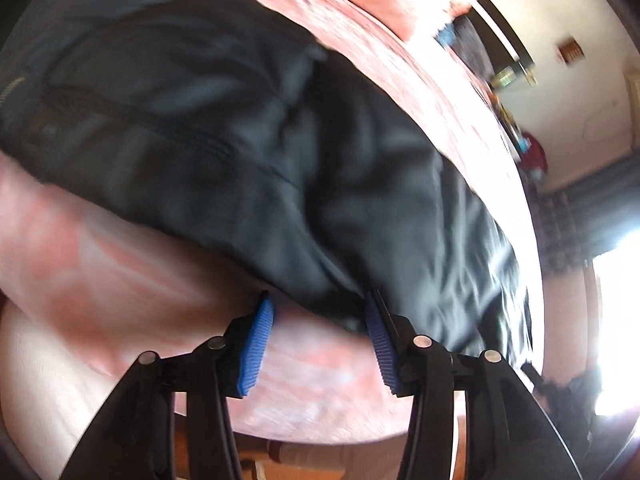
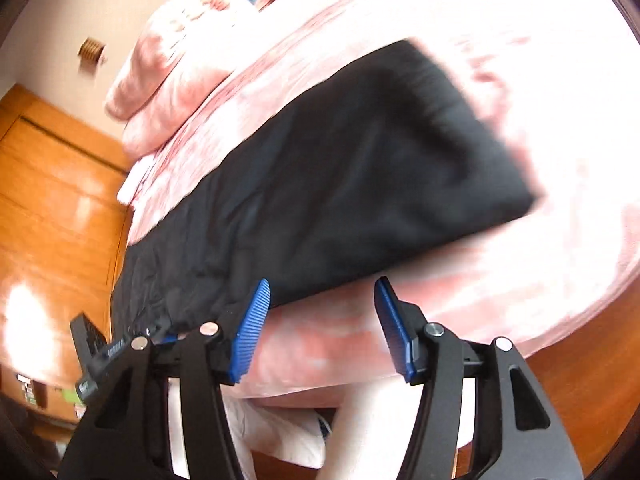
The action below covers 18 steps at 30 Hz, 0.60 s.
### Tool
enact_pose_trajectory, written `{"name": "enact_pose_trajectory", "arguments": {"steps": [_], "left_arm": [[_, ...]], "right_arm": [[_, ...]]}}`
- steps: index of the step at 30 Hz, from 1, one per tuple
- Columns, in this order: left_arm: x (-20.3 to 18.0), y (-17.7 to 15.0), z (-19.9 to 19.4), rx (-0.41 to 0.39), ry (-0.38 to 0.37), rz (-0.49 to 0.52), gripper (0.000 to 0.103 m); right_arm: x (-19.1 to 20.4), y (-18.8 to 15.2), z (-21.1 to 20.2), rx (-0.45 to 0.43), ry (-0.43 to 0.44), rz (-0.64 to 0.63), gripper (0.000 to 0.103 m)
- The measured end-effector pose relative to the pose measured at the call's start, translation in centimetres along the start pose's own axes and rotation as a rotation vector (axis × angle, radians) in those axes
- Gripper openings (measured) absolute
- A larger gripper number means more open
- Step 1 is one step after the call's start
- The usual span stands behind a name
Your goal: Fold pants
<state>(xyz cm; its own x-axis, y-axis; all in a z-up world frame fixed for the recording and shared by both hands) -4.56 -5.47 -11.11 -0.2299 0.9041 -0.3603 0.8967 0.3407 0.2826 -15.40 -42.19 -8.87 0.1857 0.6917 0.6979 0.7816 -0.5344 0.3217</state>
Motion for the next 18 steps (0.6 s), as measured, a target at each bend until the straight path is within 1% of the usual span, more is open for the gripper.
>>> {"name": "enact_pose_trajectory", "arguments": {"steps": [1, 2, 3, 4, 6, 7, 8, 10, 11, 12, 13, 14, 15, 17, 18], "left_arm": [[-0.9, -0.2, 0.3, 0.001, 0.000, 0.018, 0.048], [-1.3, -0.1, 0.5, 0.002, 0.002, 0.019, 0.051], [-1.7, 0.0, 0.6, 0.001, 0.007, 0.010, 0.053], [-1.9, 0.2, 0.7, 0.004, 0.010, -0.004, 0.053], [-2.2, 0.7, 0.6, 0.014, 0.007, -0.034, 0.052], [-2.2, 0.8, 0.5, 0.020, 0.006, -0.049, 0.051], [-2.0, 1.0, 0.2, 0.021, -0.015, -0.086, 0.051], [-1.9, 1.3, -0.5, 0.000, -0.039, -0.118, 0.049], [-1.7, 1.3, -0.9, -0.018, -0.040, -0.115, 0.049], [-2.1, 1.4, -1.0, -0.036, -0.028, -0.096, 0.049], [-2.5, 1.4, -0.7, -0.037, -0.011, -0.076, 0.049], [-2.5, 1.3, -0.2, -0.025, 0.010, -0.066, 0.049], [-2.4, 1.2, 0.3, -0.009, 0.014, -0.069, 0.049], [-2.5, 1.1, 1.4, 0.006, 0.027, -0.054, 0.049], [-2.5, 1.0, 1.5, 0.001, 0.031, -0.045, 0.049]], "right_arm": [[-0.7, 0.4, -0.4, -0.014, -0.001, 0.022, 0.052], [-1.3, 0.9, -0.8, -0.032, 0.008, 0.046, 0.045], [-1.6, 1.4, -0.8, -0.043, 0.024, 0.059, 0.028], [-1.7, 1.8, -0.8, -0.044, 0.025, 0.063, 0.017], [-1.6, 2.8, -1.0, -0.054, 0.025, 0.033, 0.009], [-1.4, 3.2, -1.2, -0.058, 0.027, 0.016, 0.008], [-1.0, 3.5, -1.3, -0.066, 0.034, -0.005, 0.007], [-0.5, 4.0, -1.9, -0.093, 0.058, -0.049, 0.007], [-0.5, 4.3, -2.2, -0.101, 0.059, -0.059, 0.007], [-0.7, 4.4, -1.7, -0.094, 0.039, -0.057, 0.007], [-1.2, 4.8, -1.0, -0.073, 0.010, -0.042, 0.007], [-2.2, 4.6, -0.3, -0.046, -0.016, -0.011, 0.007], [-3.2, 4.3, 0.4, -0.024, -0.028, 0.018, 0.007], [-4.4, 3.1, 0.8, 0.002, -0.025, 0.053, 0.008], [-4.7, 2.8, 0.7, -0.001, -0.004, 0.066, 0.008]]}}
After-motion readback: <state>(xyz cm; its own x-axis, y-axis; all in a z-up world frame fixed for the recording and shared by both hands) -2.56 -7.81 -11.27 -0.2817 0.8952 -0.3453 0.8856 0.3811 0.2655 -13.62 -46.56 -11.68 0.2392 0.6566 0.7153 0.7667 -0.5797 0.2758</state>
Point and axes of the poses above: each gripper's, at about its wrist camera, not at the fingertips, and z roughly the way its jaws point, x to its left, y to its top, the point moved 2 cm from there along z, roughly the way its jaws point, and after that the axes turned 10 degrees about y, right-handed, at the moved point
